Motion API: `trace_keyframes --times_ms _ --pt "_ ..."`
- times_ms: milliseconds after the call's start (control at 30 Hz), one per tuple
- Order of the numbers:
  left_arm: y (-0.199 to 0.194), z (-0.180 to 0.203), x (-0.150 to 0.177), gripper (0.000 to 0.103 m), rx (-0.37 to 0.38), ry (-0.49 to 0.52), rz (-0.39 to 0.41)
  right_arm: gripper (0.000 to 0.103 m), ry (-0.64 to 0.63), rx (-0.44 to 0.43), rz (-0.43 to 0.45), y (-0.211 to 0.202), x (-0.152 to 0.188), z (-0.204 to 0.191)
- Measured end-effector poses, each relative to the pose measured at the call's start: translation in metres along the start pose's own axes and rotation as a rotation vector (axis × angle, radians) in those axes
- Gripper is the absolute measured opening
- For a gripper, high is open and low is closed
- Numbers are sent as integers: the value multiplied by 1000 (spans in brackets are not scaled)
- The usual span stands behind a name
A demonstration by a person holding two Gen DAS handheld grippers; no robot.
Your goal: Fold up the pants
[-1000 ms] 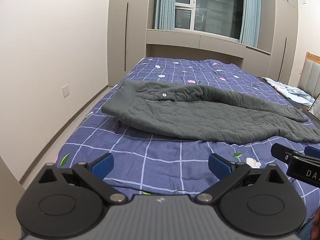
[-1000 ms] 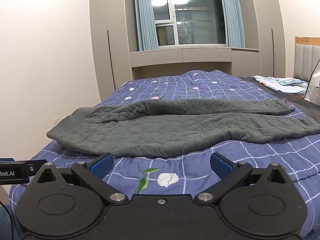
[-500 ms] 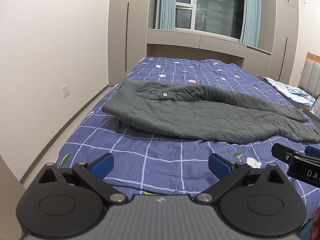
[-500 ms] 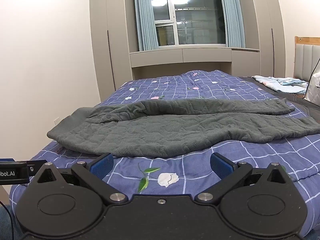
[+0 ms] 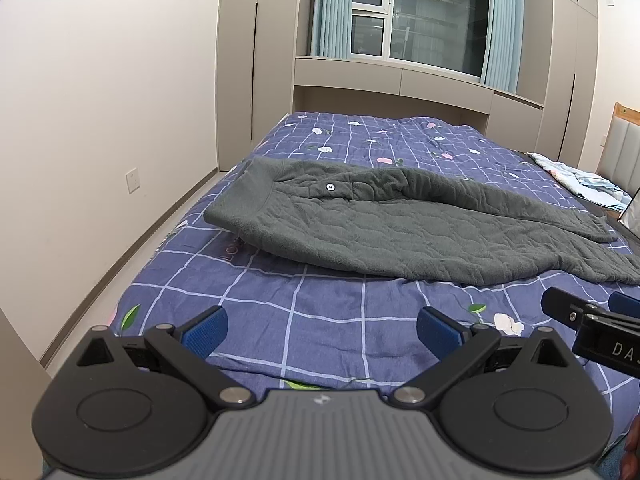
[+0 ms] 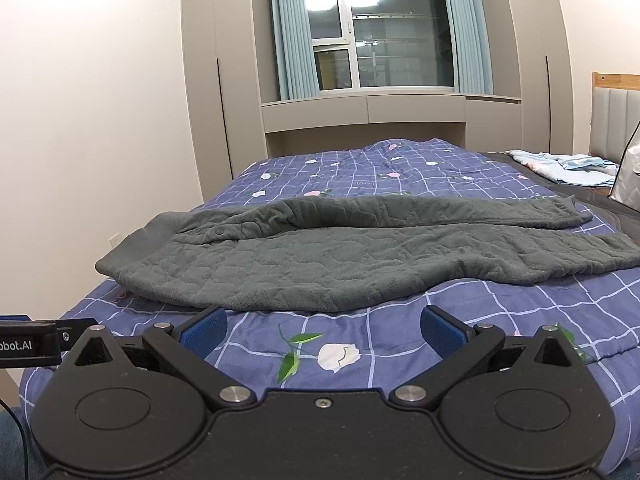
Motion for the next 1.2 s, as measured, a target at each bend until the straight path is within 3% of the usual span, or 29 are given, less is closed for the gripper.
trace_keyframes --times_ms 1200 --pt "1 -1 2 102 0 1 -5 103 -1 -2 -6 0 3 0"
Point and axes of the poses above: each gripper's, at about its wrist camera, not at the fingertips, and y roughly the way its jaws point, z to its right, x to its underside, the point moved 4 cm from there along y, roughly the way its jaws point, and after that the axes turned 3 degrees about z, right-handed, at the moved point
